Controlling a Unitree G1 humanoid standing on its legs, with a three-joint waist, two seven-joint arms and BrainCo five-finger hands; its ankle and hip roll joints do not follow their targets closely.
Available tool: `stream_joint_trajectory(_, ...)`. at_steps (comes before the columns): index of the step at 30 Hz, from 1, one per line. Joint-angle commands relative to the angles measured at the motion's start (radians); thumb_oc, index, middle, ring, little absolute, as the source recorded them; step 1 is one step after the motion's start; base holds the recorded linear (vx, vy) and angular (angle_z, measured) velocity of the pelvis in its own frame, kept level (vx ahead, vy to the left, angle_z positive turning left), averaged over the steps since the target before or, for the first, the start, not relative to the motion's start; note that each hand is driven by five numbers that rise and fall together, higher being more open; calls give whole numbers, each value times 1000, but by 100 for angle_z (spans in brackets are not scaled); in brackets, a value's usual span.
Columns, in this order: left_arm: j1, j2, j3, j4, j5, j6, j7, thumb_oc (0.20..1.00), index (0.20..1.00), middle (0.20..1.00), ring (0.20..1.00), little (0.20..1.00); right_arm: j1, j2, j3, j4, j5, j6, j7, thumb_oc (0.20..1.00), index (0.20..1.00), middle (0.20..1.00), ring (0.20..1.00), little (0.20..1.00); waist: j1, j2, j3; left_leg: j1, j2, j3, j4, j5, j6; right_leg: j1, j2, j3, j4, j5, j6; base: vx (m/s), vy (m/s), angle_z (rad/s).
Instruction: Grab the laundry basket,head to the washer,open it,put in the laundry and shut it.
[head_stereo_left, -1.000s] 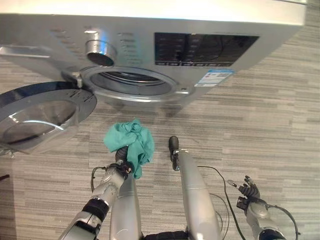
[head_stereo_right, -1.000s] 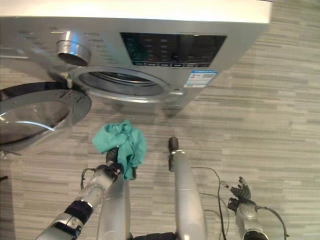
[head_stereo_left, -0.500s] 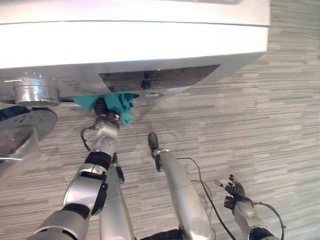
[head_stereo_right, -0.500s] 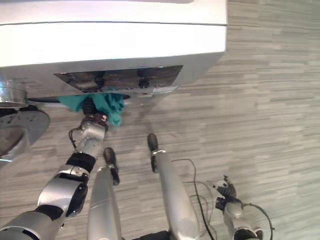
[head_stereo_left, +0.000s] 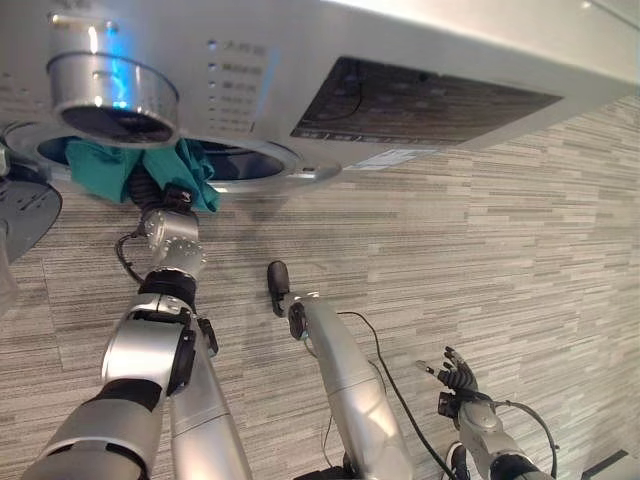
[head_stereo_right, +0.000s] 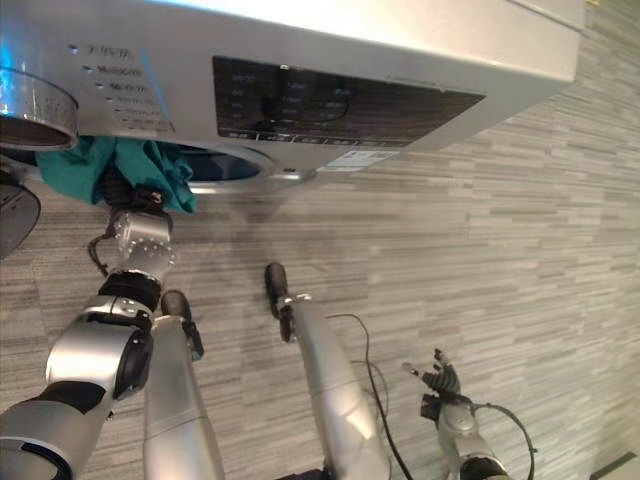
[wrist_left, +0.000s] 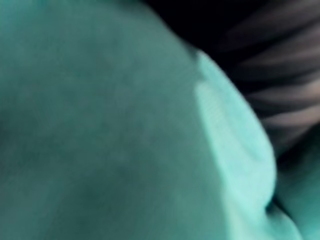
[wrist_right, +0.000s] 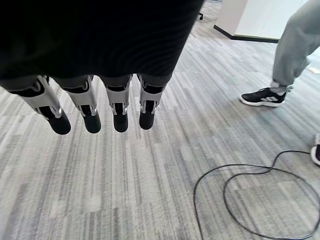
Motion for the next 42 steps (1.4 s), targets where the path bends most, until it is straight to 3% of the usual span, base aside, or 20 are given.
stream_joint_trajectory(1,-90,50,18,7,-6,-40,30,200,200,200,200,200,47,-37,19,-42,42,-22,-24,1000,1000,1000,1000,1000,-27,37,-16,11,11,10,104,-154,75,89,-30,-4,18,-108,69,9,12,-5)
stream_joint_trajectory(4,-191,97,-40,1,15,-40,47,200,200,200,200,200,49,-51,25,-55,22,-23,-32,1000,1000,1000,1000,1000,-45,36,-33,-19,20,8,119,-158,72,66,-25,-6,16,-101,66,8,2,-6)
stream_joint_trajectory(8,-383,85,-191,-86,36,-65,62,200,200,200,200,200,39,-67,26,-59,22,-15,-23,1000,1000,1000,1000,1000,-57,52,-50,-62,17,-2,124,-150,71,34,-18,-12,9,-91,65,5,-15,-6)
stream_joint_trajectory(9,-422,58,-258,-165,50,-69,48,329,329,329,329,329,48,-78,23,-68,17,-12,-12,1000,1000,1000,1000,1000,-61,61,-54,-79,9,-6,124,-146,72,25,-19,-17,5,-89,65,4,-37,1)
stream_joint_trajectory(10,-426,59,-280,-150,83,-53,54,1000,1000,1000,1000,1000,48,-87,23,-77,17,-12,-9,1000,1000,1000,1000,1000,-59,67,-54,-84,6,-7,127,-144,72,21,-21,-18,5,-89,65,8,-42,3)
stream_joint_trajectory(13,-490,113,-333,82,210,86,62,1000,1000,1000,1000,1000,26,-90,52,-80,25,-5,-3,1000,1000,1000,1000,1000,-54,85,-52,-98,-1,-3,121,-131,74,5,-31,-23,9,-83,64,1,-2,3)
stream_joint_trajectory(17,-474,147,-354,144,294,137,36,1000,1000,1000,1000,1000,34,-100,54,-100,13,-9,4,1000,1000,1000,1000,1000,-53,82,-53,-98,3,3,122,-128,75,2,-28,-20,8,-80,62,-3,11,0)
stream_joint_trajectory(18,-439,160,-362,201,357,187,10,1000,1000,1000,1000,1000,45,-110,46,-109,12,-16,7,1000,1000,1000,1000,1000,-51,83,-53,-101,4,4,121,-124,79,1,-27,-20,4,-77,63,0,0,0)
stream_joint_trajectory(20,-384,168,-358,243,438,223,-18,1000,1000,1000,1000,1000,53,-123,39,-124,11,-21,15,1000,1000,1000,1000,1000,-43,87,-53,-106,-1,4,116,-114,80,2,-30,-27,0,-74,63,-19,-3,0)
stream_joint_trajectory(25,-271,138,-327,253,527,241,-37,1000,1000,1000,1000,1000,58,-138,59,-134,-24,-22,20,1000,1000,1000,1000,1000,-35,80,-50,-102,-13,-3,93,-96,81,13,-38,-37,-13,-69,61,-30,-16,3)
stream_joint_trajectory(31,-173,66,-311,97,489,184,-35,1000,1000,1000,1000,1000,25,-152,73,-171,-79,-31,-19,1000,1000,1000,1000,1000,-15,84,-15,-57,-39,-9,31,-64,75,44,-59,-40,-26,-51,63,-57,0,9)
stream_joint_trajectory(38,46,14,-271,5,592,158,-11,1000,1000,1000,1000,1000,0,-152,90,-161,-163,-34,-53,1000,1000,1000,1000,1000,31,105,45,121,-78,30,-161,27,68,178,-100,-14,-133,-3,62,-80,32,24)
stream_joint_trajectory(42,299,-33,-249,-114,652,142,-17,1000,1000,1000,1000,1000,2,-139,41,-85,-182,-14,-65,1000,1000,1000,1000,1000,74,140,63,300,-120,35,-279,82,66,336,-123,-21,-194,9,61,-32,19,22)
